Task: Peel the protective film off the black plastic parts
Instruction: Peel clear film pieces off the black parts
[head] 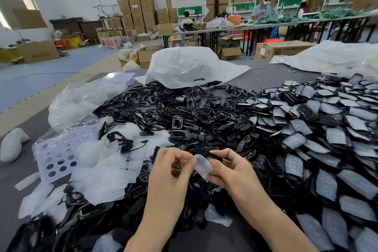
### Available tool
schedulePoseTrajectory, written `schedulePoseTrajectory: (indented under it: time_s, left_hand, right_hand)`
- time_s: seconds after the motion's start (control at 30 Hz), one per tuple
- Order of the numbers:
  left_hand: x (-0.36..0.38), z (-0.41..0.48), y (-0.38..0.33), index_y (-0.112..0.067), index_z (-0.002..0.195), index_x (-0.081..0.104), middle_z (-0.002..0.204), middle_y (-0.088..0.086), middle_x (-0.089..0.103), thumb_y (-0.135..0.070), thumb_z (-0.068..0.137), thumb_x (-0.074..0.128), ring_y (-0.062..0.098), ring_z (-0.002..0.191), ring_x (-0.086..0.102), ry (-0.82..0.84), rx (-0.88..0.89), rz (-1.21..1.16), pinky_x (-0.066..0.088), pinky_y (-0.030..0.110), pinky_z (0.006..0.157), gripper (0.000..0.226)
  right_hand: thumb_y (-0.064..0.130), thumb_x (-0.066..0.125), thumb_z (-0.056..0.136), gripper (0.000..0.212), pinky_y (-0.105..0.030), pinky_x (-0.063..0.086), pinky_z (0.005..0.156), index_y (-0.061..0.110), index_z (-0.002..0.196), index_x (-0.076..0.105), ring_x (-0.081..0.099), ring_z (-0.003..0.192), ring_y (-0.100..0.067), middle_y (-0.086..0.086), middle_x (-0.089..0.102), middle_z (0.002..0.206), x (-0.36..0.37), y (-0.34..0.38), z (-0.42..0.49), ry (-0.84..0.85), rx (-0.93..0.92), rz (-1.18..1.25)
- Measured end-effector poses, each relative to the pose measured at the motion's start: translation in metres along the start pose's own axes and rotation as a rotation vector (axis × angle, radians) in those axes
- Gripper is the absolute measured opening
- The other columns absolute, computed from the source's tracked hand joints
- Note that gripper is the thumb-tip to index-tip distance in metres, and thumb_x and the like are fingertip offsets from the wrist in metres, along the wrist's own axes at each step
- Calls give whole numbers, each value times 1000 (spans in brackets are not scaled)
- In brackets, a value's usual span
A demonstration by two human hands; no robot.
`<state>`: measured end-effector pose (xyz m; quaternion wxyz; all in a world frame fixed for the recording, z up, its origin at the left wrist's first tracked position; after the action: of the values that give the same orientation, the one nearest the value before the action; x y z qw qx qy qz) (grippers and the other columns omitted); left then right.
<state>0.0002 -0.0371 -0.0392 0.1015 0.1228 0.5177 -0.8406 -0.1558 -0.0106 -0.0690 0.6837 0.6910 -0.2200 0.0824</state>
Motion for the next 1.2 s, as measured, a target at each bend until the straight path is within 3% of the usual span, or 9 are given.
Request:
schedulePoseTrajectory:
  time_s: [0.1, 0.23, 0.4, 0.57, 0.73, 0.93, 1.0, 1.07, 1.2]
  left_hand:
    - [0, 1, 5, -37, 85, 65, 92, -10, 68, -18, 90, 70, 10, 82, 68, -7, -78, -131, 53, 21, 69, 21]
    - [1, -1, 8, -33, 84, 65, 79, -2, 72, -23, 92, 70, 13, 67, 68, 12, -161, -222, 50, 14, 63, 14]
    - [2, 0, 10, -41, 93, 63, 87, -4, 71, -23, 91, 69, 13, 74, 67, 29, -184, -264, 56, 25, 71, 20]
    - [3, 3, 11, -20, 98, 68, 86, -1, 75, -14, 93, 66, 15, 74, 72, 58, -201, -359, 56, 20, 68, 8]
    - [8, 0, 10, -15, 102, 67, 91, 6, 75, -8, 98, 59, 22, 83, 74, 119, -218, -417, 58, 25, 76, 12]
    - [9, 0, 4, -29, 93, 70, 81, 4, 73, -12, 94, 65, 10, 71, 66, 238, -183, -281, 55, 21, 69, 18]
    - [7, 1, 2, -26, 91, 70, 75, 7, 71, -11, 93, 66, 12, 68, 63, 222, -164, -270, 54, 25, 69, 16]
    - [6, 0, 0, -20, 92, 71, 70, 2, 69, -8, 94, 65, 11, 67, 63, 188, -152, -307, 52, 18, 68, 14]
    - [6, -2, -3, -23, 94, 73, 69, -2, 69, -8, 95, 62, 9, 68, 66, 165, -145, -354, 52, 14, 69, 18]
  right_hand:
    - [30, 85, 63, 44, -25, 60, 74, 10, 100, 70, 76, 88, -27, -15, 76, 89, 5, 3, -2, 14, -24, -22]
    - [40, 88, 56, 38, -24, 60, 75, 21, 87, 77, 76, 89, -29, -12, 76, 89, 8, 7, -4, 40, -57, -34]
    - [37, 87, 64, 44, -25, 60, 76, 13, 99, 74, 75, 95, -33, -18, 76, 98, 11, 5, -4, 81, -16, -11]
    - [37, 74, 79, 43, -24, 60, 74, 3, 105, 67, 76, 91, -30, -17, 77, 99, 16, 8, -5, 107, -16, 22]
    - [4, 69, 90, 16, -19, 56, 65, 3, 105, 67, 73, 70, -16, -11, 76, 80, 9, 10, -4, 19, -123, -112]
    - [9, 71, 88, 13, -22, 57, 62, 5, 100, 68, 72, 66, -18, -13, 75, 76, 7, 10, -3, 20, -160, -162]
    - [18, 73, 82, 21, -21, 57, 63, 7, 100, 70, 72, 67, -19, -14, 75, 77, 7, 9, -2, 27, -158, -149]
    - [24, 74, 78, 22, -22, 57, 65, 12, 97, 75, 72, 70, -21, -15, 75, 80, 6, 8, 0, 35, -133, -93]
    - [16, 69, 86, 11, -23, 57, 63, 15, 91, 79, 70, 68, -20, -16, 73, 81, 6, 4, 2, 64, -59, 53]
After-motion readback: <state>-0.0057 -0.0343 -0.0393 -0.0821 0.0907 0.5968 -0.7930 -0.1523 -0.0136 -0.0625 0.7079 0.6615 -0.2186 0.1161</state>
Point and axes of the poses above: each hand's wrist, its own z-axis towards the middle knuckle, its own x-axis out of the palm, y = z × x, the point moved 5 cm from there along z, towards the middle knuckle
